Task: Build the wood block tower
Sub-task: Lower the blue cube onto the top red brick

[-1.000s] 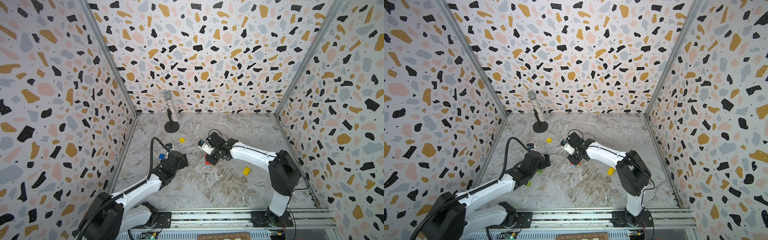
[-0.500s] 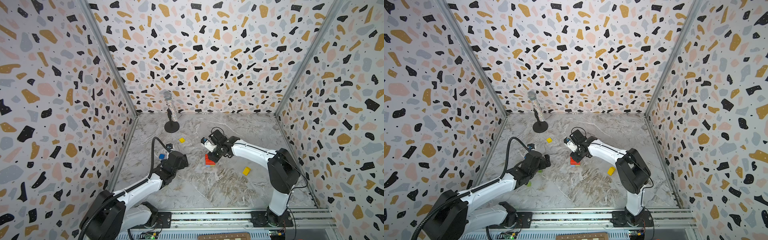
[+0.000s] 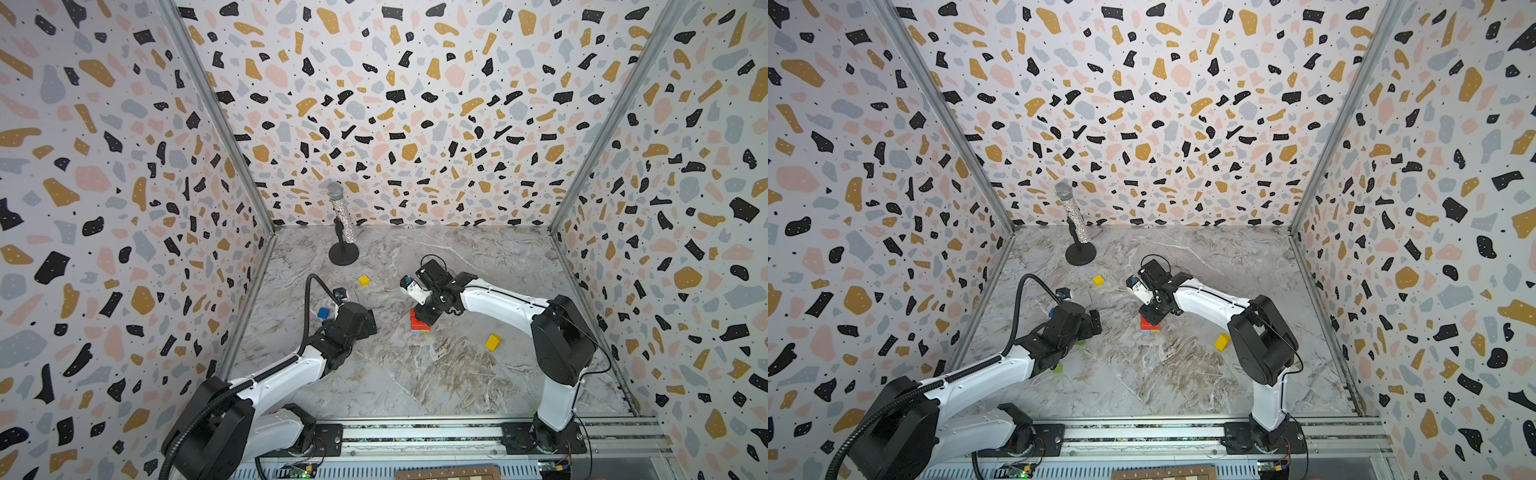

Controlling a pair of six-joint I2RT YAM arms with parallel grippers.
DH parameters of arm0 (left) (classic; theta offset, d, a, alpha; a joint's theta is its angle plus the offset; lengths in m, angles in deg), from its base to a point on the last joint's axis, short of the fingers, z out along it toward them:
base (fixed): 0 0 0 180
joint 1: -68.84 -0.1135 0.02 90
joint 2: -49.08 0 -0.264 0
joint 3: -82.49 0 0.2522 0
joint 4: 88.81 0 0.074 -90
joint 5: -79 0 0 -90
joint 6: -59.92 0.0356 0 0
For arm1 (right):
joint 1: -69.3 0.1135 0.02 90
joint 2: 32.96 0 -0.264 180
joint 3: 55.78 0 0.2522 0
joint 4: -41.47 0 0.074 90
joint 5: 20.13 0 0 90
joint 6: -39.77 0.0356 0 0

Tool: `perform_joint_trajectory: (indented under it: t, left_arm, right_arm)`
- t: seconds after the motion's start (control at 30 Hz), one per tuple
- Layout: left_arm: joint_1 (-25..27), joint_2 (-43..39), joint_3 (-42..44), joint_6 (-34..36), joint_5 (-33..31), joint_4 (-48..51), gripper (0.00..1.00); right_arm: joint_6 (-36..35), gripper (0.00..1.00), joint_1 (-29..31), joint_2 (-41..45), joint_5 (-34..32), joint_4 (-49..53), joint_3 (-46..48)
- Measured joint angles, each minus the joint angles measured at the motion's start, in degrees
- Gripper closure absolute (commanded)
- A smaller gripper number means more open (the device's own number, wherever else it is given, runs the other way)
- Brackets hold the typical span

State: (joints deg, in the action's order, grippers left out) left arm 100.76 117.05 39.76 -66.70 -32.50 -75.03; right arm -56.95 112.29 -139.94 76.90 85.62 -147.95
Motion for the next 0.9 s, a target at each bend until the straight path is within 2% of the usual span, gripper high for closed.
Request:
perform_joint_trajectory:
  t: [0.73,0.9]
  left_arm:
    - [0.0,0.6,0.0,0.0,0.1,-0.2,0.0]
    - [0.0,0.6,0.0,0.0,0.2,-0.2,0.0]
  right_arm:
    - [0.0,0.65,0.2,-1.0,-0.2,0.1,-0.6]
    - [0.0,0.55,0.3,-1.0,-0.1,0.1,-0.6]
